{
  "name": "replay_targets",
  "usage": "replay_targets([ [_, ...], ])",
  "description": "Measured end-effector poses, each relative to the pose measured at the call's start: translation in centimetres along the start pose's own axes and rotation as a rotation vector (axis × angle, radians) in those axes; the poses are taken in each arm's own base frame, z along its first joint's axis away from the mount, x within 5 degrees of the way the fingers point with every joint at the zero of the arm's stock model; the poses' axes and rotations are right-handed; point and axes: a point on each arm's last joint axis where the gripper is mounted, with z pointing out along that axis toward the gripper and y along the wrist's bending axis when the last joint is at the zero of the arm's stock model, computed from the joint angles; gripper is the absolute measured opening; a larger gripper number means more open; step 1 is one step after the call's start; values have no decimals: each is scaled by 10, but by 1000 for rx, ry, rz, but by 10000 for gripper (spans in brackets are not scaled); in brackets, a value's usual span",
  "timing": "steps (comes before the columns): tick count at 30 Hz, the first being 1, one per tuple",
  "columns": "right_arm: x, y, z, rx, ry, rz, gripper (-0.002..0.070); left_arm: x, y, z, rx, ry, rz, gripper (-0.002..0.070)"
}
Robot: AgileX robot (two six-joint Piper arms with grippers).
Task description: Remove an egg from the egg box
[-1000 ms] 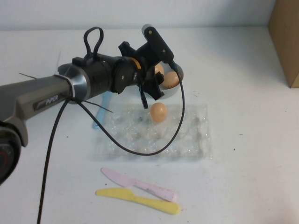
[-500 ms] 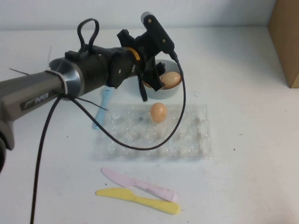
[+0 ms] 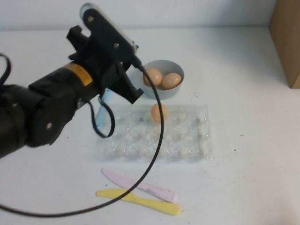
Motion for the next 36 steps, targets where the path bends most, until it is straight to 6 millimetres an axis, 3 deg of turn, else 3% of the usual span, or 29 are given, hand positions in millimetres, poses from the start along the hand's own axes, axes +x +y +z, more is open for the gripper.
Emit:
replay_targets([
  [8,0,0,0,0,0,0,-17,20,-7,-88,-39,-12,-130,-1],
  [17,0,0,0,0,0,0,-17,58,-25,-155,-73,-23,-232,-2],
  [25,0,0,0,0,0,0,-17,84,-29,-194,-155,-61,-306,-2],
  [36,0,0,0,0,0,0,-17,133,-50,-217,-194,-3,-381,-2],
])
